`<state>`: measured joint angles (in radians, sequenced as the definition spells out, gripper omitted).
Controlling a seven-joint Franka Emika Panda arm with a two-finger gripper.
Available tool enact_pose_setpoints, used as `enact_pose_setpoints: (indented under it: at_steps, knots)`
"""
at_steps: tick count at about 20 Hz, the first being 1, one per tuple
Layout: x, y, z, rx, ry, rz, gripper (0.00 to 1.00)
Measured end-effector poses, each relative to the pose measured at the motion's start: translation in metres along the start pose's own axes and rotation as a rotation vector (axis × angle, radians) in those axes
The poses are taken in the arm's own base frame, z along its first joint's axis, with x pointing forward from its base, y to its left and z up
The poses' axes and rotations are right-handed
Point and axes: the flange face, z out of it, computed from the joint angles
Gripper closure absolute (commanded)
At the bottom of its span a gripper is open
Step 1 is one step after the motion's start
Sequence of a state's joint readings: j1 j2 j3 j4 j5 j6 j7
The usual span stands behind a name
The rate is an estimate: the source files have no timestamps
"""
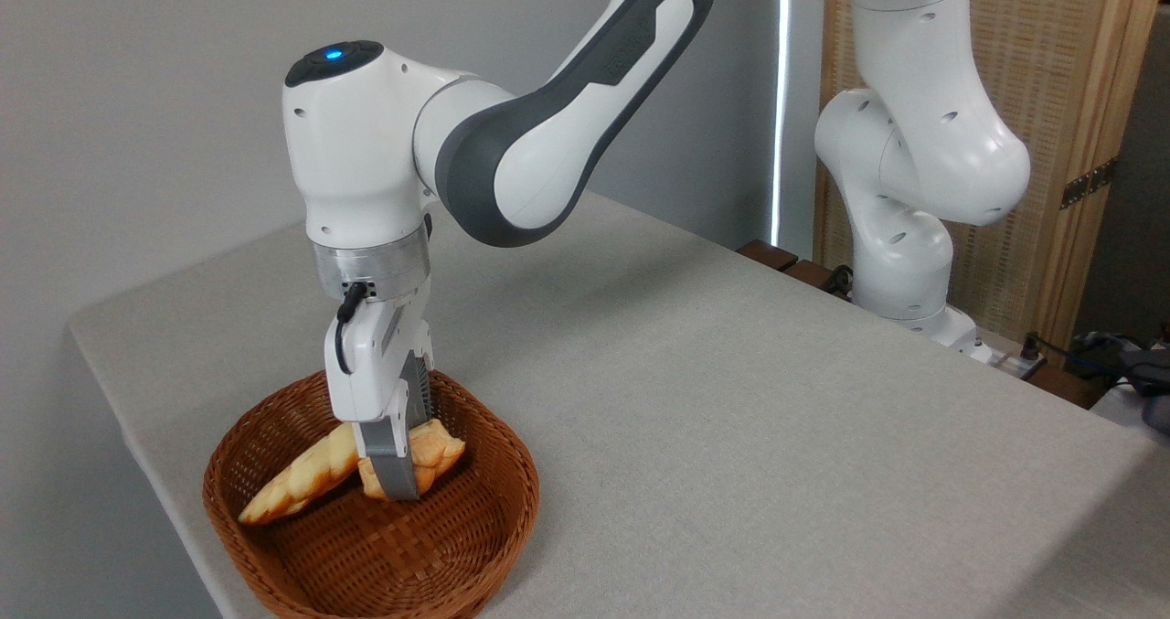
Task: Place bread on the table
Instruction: 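Lift the round bun out of the basket and carry it beside the basket, then lower the bun onto the table and open the gripper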
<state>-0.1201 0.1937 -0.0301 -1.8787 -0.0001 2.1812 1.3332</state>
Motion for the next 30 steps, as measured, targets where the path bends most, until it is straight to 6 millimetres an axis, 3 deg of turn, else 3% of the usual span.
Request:
enact_pose_setpoints:
  at_steps: [4,6,9,17,20,24,28,30]
  knots:
    - [-0.003,-0.002,-0.009,0.016,0.003,-0.005,0.39]
    - [-0.006,-0.003,-0.024,0.04,0.007,-0.011,0.32]
    - [-0.01,0.002,-0.05,0.052,0.007,-0.015,0.32]
    - [-0.022,0.047,-0.109,-0.101,-0.011,-0.056,0.32]
    - [-0.019,0.062,-0.109,-0.181,-0.024,-0.045,0.31]
    - [0.009,0.079,-0.091,-0.248,-0.04,0.011,0.23]
    - [0.033,0.095,-0.066,-0.299,-0.057,0.063,0.01]
    - [0.039,0.097,-0.056,-0.312,-0.061,0.075,0.0]
